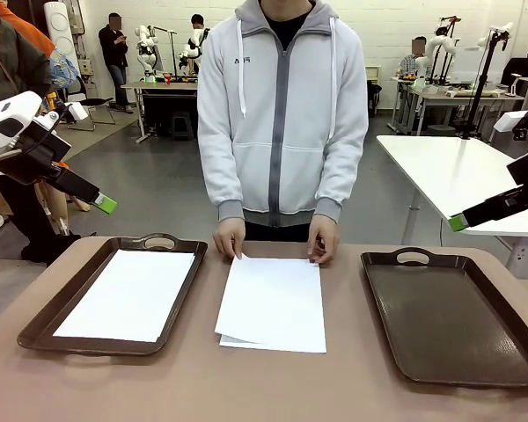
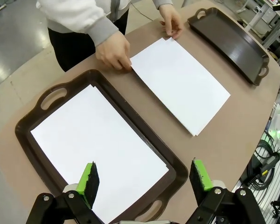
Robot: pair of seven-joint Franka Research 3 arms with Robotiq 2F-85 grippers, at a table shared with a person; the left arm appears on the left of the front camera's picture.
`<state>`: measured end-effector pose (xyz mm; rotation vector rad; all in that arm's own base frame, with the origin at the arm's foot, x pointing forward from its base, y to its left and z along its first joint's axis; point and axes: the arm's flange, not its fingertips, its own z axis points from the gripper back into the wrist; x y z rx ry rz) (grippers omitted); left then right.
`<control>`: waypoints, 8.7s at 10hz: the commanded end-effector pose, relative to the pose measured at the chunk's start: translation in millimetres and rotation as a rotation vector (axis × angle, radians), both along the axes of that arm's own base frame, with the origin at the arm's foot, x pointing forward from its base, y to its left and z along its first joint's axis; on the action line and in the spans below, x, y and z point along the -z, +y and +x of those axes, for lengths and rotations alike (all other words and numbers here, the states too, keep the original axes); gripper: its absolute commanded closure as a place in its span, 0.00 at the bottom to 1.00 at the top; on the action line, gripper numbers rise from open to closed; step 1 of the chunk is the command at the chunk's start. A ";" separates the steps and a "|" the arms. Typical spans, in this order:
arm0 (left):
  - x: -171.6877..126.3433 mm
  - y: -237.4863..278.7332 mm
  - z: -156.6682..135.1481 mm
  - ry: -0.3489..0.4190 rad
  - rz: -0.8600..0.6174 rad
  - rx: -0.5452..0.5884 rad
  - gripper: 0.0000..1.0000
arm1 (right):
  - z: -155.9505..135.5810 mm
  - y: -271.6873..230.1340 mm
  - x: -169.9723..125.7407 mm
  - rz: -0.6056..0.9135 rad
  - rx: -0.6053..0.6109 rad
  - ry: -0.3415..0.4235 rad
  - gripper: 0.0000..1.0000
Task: Sort the A4 documents.
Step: Receive the A4 Paper.
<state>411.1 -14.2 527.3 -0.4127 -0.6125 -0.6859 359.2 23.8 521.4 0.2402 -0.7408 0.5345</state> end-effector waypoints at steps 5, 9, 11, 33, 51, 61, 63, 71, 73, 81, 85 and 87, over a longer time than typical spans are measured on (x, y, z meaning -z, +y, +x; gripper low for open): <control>-0.1 1.0 -0.1 -0.007 0.006 0.006 0.00 | 0.6 0.2 1.0 0.004 -0.004 0.003 0.00; -0.1 1.0 -0.1 -0.007 0.006 0.006 0.00 | 0.6 0.2 1.0 0.004 -0.004 0.003 0.00; -0.1 1.0 -0.1 -0.007 0.006 0.006 0.00 | 0.6 0.2 1.0 0.004 -0.004 0.003 0.00; -0.1 1.0 -0.1 -0.007 0.006 0.006 0.00 | 0.6 0.2 1.0 0.004 -0.004 0.003 0.00; 22.5 -14.3 21.6 0.093 -0.143 -0.099 0.00 | 0.6 0.2 1.0 0.004 -0.004 0.003 0.00; 103.4 -116.0 76.1 0.723 -0.799 -0.342 0.00 | 0.6 0.2 1.0 0.004 -0.004 0.003 0.00; 112.8 -124.6 83.3 0.768 -0.896 -0.310 0.00 | 0.6 0.2 1.0 0.004 -0.004 0.003 0.00; 132.8 -163.5 104.9 0.883 -1.021 -0.241 0.00 | 0.6 0.2 1.0 0.004 -0.004 0.003 0.00; 136.6 -171.5 108.5 0.907 -1.023 -0.236 0.00 | 0.6 0.2 1.0 0.004 -0.004 0.003 0.00; 136.6 -172.7 106.8 0.886 -1.015 -0.252 0.24 | 0.6 0.2 1.0 0.004 -0.004 0.003 0.00; 136.4 -171.6 104.2 0.874 -1.008 -0.260 0.61 | 0.6 0.2 1.0 0.004 -0.004 0.003 0.00; 136.5 -171.2 103.8 0.875 -1.006 -0.261 0.80 | 0.6 0.2 1.0 0.004 -0.004 0.003 0.00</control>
